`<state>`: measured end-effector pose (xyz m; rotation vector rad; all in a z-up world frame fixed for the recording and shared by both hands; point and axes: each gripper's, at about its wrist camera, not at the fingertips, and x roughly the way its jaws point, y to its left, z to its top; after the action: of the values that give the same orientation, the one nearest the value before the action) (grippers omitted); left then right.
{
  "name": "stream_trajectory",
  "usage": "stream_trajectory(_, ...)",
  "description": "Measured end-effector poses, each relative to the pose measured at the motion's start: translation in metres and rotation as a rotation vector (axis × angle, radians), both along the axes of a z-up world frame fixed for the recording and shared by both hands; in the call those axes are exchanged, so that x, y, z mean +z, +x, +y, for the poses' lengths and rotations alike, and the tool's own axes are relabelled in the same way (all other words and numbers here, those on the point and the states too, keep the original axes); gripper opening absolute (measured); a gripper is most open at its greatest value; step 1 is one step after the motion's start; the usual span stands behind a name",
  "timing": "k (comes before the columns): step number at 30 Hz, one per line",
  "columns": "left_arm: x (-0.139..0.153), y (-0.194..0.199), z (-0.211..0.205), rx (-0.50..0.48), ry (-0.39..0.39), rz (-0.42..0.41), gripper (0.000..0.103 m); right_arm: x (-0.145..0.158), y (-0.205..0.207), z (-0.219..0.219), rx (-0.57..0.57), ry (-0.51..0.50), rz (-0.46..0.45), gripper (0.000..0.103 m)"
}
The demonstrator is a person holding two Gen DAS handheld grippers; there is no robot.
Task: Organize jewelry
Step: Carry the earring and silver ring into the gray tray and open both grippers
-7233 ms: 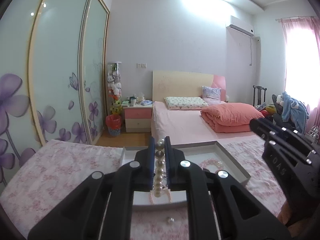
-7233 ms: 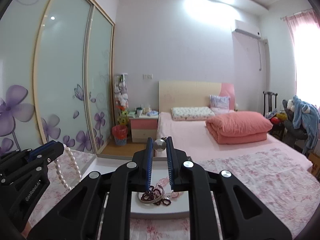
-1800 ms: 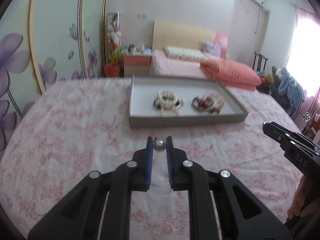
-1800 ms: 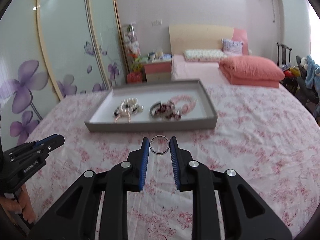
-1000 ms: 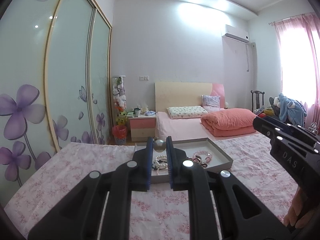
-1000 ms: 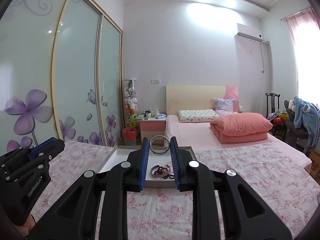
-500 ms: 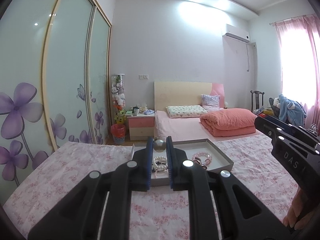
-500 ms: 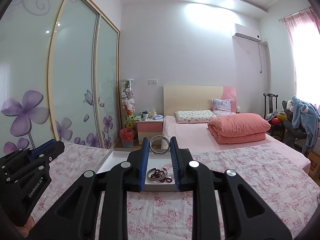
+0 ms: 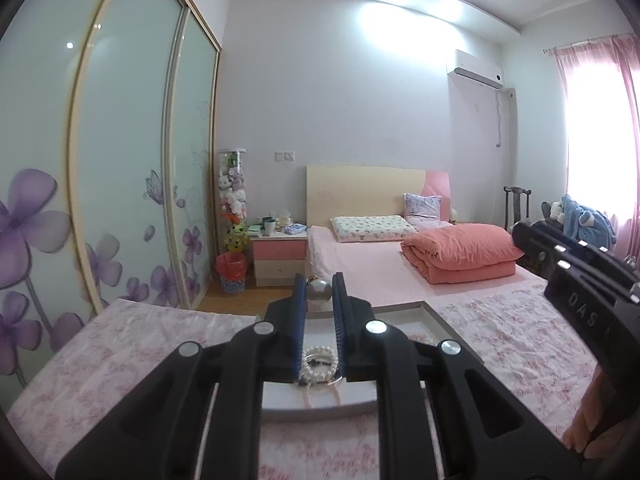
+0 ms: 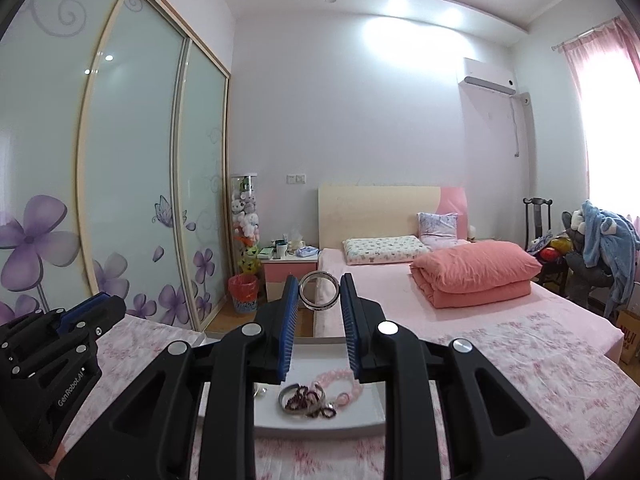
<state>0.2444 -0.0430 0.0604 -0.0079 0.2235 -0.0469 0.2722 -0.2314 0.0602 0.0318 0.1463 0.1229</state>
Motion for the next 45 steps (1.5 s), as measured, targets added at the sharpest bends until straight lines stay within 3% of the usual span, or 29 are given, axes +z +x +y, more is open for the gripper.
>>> stream_trajectory(11, -0.049, 0.090, 0.000, -0.020, -0.026, 0.172, 0.014, -0.048, 0.088, 0.006, 0.032, 0.022, 0.202, 0.023)
stream_trajectory(17, -0.069, 0.115, 0.002, -0.018, -0.009, 0.217, 0.014, -0.071, 0.109, 0.009, 0.025, 0.022, 0.282, 0.023)
stream_trajectory(29, -0.096, 0.150, 0.001, -0.060, -0.030, 0.302, 0.016, -0.089, 0.133, 0.000, 0.069, 0.097, 0.394, 0.025)
stream_trajectory(31, -0.099, 0.152, 0.003, -0.059, -0.041, 0.317, 0.023, -0.090, 0.134, 0.002, 0.063, 0.105, 0.398, 0.038)
stream_trajectory(32, -0.100, 0.153, 0.006, -0.059, -0.052, 0.325, 0.030, -0.090, 0.133, 0.001, 0.060, 0.111, 0.394, 0.049)
stream_trajectory(33, -0.101, 0.153, 0.007, -0.057, -0.059, 0.327, 0.033, -0.089, 0.132, 0.000, 0.055, 0.116, 0.386, 0.051)
stream_trajectory(45, -0.093, 0.147, 0.023, 0.002, -0.083, 0.312, 0.038, -0.083, 0.126, -0.010, 0.020, 0.116, 0.361, 0.052)
